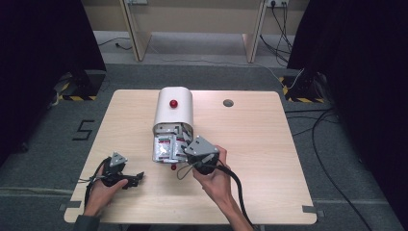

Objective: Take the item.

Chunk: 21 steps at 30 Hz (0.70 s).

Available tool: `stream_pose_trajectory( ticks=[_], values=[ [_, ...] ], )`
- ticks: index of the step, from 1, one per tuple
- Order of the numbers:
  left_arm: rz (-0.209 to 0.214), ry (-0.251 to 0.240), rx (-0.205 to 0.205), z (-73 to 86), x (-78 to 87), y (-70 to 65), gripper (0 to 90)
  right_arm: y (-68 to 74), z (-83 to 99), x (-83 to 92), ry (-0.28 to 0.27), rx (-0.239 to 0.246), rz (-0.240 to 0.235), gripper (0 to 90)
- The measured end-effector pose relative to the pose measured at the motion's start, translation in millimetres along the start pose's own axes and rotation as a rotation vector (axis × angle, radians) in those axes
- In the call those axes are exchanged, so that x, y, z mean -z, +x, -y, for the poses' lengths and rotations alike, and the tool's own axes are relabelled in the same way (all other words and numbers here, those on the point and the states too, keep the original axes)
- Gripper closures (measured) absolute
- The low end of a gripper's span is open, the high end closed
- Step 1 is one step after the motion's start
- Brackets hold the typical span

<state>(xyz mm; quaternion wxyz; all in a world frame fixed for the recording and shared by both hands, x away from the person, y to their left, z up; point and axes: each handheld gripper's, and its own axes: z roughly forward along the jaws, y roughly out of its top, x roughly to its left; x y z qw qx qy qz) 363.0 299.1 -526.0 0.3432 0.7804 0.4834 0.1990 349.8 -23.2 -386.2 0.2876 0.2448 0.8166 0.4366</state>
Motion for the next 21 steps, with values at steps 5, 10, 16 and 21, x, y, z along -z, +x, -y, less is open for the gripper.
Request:
stream_pose_trajectory(
  ticks=[5,10,16,21],
  values=[
    [0.001,0.0,0.0,0.0,0.0,0.1,0.0,-4.4,1.6,2.6,-0.021,0.005,-0.003,85.6],
    [0.003,0.001,-0.001,0.1,0.2,0.3,0.0,-4.0,-2.8,14.3,-0.067,0.016,-0.028,87.9],
    [0.002,0.002,-0.001,0.0,0.2,0.2,0.0,-5.8,-9.5,26.8,-0.106,0.031,-0.047,88.4],
    [0.003,0.001,-0.001,0.1,0.2,0.3,0.0,-8.0,-13.3,34.1,-0.129,0.039,-0.053,88.8]
  ],
)
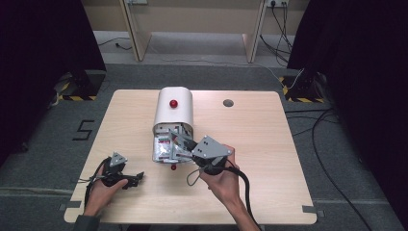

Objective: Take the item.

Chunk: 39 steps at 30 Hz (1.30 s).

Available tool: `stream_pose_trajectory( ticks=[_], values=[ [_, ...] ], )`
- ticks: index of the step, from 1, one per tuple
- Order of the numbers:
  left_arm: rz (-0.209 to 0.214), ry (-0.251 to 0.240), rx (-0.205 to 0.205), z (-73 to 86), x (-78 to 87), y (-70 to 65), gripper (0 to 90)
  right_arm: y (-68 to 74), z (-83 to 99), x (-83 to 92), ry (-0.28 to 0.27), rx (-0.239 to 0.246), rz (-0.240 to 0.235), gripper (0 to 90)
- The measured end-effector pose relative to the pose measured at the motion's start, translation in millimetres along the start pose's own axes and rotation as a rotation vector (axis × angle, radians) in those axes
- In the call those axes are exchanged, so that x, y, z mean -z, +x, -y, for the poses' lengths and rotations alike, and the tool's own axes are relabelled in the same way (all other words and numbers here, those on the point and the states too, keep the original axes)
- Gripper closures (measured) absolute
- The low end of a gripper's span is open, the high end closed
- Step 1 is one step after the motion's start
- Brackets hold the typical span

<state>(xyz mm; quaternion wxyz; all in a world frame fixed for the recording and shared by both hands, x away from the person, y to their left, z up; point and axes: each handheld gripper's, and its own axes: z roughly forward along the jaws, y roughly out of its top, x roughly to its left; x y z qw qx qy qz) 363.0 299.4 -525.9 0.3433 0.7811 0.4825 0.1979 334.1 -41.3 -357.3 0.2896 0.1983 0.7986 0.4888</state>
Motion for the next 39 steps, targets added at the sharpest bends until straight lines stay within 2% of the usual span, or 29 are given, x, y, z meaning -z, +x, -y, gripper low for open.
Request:
stream_pose_trajectory(
  ticks=[12,19,28,39],
  values=[
    [0.0,0.0,0.0,0.0,0.0,0.0,0.0,-9.0,-5.5,15.7,-0.047,-0.006,0.002,88.9],
    [0.0,0.0,0.0,0.0,0.0,0.0,0.0,-19.5,-0.8,30.0,-0.058,-0.015,0.034,89.0],
    [0.0,0.0,0.0,0.0,0.0,0.0,0.0,-39.1,12.9,50.2,-0.054,-0.041,0.09,89.0],
    [0.0,0.0,0.0,0.0,0.0,0.0,0.0,-57.8,41.6,66.8,-0.04,-0.084,0.156,89.0]
  ],
)
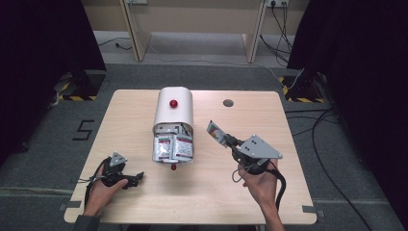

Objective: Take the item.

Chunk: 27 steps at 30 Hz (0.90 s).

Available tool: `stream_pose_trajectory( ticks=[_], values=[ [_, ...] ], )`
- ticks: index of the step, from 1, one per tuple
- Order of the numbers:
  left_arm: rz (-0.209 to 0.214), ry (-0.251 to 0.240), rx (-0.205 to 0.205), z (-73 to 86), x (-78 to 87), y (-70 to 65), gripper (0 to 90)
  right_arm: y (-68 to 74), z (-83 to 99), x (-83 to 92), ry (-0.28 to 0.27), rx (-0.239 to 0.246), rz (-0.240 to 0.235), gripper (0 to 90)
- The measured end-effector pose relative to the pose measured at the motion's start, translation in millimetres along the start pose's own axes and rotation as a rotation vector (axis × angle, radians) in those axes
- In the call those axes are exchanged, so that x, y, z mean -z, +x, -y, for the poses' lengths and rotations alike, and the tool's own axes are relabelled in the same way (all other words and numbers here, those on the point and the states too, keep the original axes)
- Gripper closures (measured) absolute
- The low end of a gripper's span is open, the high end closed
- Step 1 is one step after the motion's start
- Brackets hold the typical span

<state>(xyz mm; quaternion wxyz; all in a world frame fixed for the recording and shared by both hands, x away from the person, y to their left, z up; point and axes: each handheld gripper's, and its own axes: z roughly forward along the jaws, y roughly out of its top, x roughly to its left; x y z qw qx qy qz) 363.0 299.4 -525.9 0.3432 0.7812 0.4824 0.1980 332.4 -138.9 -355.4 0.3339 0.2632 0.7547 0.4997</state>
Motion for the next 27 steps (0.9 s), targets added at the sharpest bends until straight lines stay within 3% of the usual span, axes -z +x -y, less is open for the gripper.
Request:
stream_pose_trajectory(
  ticks=[8,27],
  values=[
    [0.0,0.0,0.0,0.0,0.0,0.0,0.0,-9.9,18.8,3.6,0.004,-0.041,0.027,89.1],
    [0.0,0.0,0.002,0.0,0.0,-0.1,0.0,-28.7,40.5,-3.9,0.056,-0.086,0.072,89.0]
  ],
)
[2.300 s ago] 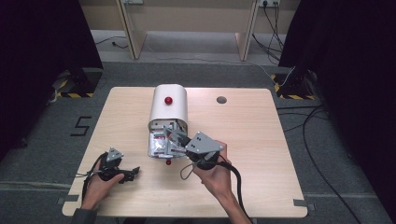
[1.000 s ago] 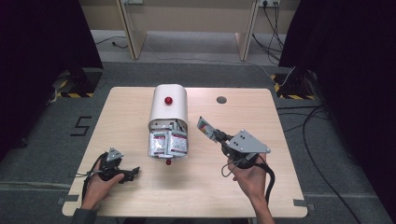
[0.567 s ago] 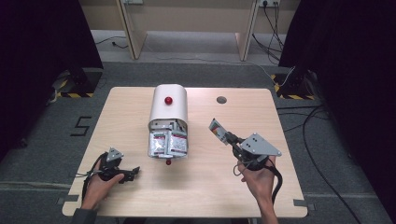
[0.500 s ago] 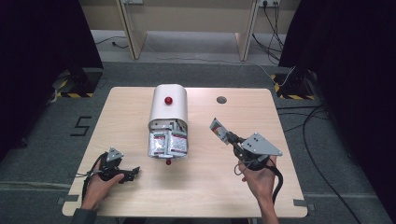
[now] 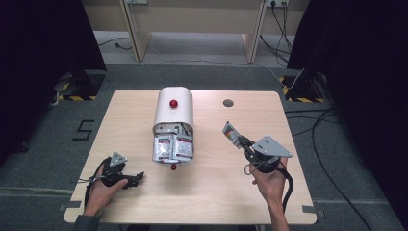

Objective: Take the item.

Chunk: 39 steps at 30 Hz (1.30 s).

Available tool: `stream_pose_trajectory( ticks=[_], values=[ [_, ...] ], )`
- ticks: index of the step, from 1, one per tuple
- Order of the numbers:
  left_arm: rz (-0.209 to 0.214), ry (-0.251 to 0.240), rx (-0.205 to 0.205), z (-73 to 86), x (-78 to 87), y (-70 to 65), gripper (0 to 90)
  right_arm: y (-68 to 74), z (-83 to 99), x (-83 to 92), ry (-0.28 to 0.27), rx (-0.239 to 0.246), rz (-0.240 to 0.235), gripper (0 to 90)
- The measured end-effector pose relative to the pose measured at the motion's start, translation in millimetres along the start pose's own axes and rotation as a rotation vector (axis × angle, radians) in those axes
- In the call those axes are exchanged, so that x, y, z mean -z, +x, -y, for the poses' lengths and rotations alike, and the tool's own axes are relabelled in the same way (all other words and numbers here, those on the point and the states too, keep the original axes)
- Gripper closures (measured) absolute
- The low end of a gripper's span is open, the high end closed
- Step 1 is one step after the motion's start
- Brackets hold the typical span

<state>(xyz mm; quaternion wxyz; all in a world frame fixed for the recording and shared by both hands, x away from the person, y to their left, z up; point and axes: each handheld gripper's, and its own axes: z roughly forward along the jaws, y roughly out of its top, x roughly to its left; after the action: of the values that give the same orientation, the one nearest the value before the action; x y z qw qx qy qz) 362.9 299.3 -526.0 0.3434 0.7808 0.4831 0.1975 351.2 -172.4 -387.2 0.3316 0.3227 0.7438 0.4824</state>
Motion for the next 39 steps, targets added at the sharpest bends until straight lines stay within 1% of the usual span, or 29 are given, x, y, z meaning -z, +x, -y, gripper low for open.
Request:
stream_pose_trajectory(
  ticks=[9,22,26,29,39],
  values=[
    [0.0,0.0,0.0,0.0,0.0,0.0,0.0,-10.7,11.0,-4.1,0.032,-0.017,0.028,89.0],
    [0.0,0.0,0.0,0.0,0.0,0.0,0.0,-16.9,25.8,-16.5,0.089,-0.023,0.042,89.0],
    [0.0,0.0,0.0,0.0,0.0,0.0,0.0,-17.1,28.8,-19.6,0.102,-0.028,0.042,89.0],
    [0.0,0.0,0.0,0.0,0.0,0.0,0.0,-16.4,31.4,-23.0,0.114,-0.022,0.041,89.1],
    [-0.001,0.001,0.0,0.0,0.1,-0.1,0.0,-12.0,43.1,-39.8,0.163,-0.012,0.029,89.0]
  ],
)
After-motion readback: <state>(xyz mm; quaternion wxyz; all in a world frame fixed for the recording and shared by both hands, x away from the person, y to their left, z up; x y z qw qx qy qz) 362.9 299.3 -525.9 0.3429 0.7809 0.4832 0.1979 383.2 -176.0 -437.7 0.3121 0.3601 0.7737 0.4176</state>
